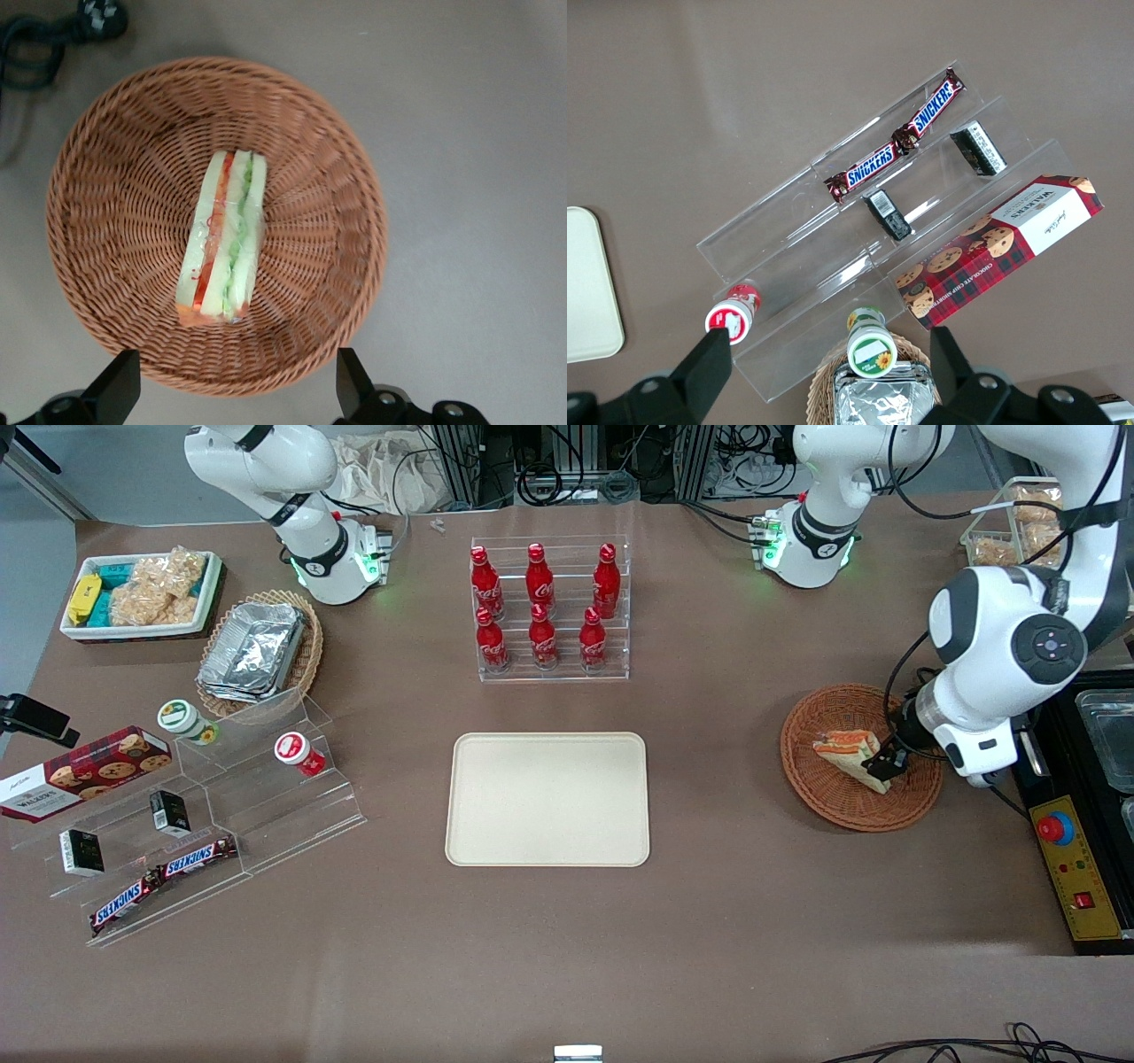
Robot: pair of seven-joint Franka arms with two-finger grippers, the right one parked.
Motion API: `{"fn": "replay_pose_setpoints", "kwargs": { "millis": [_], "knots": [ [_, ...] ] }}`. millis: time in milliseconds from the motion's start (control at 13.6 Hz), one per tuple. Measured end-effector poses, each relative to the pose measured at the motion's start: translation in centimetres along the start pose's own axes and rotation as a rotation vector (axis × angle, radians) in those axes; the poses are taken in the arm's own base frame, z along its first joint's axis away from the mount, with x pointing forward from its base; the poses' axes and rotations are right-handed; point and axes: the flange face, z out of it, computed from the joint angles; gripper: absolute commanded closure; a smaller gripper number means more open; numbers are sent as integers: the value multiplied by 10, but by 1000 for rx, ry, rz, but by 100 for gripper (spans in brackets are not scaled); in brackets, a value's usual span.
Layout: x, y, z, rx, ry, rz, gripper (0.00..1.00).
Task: Place sandwich from basket to tray
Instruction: 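Close the left gripper on the wrapped sandwich and lift it, then carry the sandwich with the left gripper over the cream tray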
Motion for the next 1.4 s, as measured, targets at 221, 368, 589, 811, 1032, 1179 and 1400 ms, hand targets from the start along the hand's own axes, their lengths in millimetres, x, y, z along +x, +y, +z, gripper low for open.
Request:
{"fn": "replay_pose_setpoints", "kwargs": {
  "millis": [221, 368, 589, 811, 1032, 1179, 1400],
  "knots": [
    [6, 1, 38, 19, -11, -107, 0],
    [16, -2, 49, 31, -17, -140, 0],
    [25, -8, 51, 36, -18, -164, 0],
    [25, -15, 64, 38, -20, -171, 0],
    [18, -26, 86, 16, -14, -170, 0],
    [13, -34, 99, 3, -12, -168, 1],
    [10, -38, 107, -4, -11, -168, 100]
  ]
}}
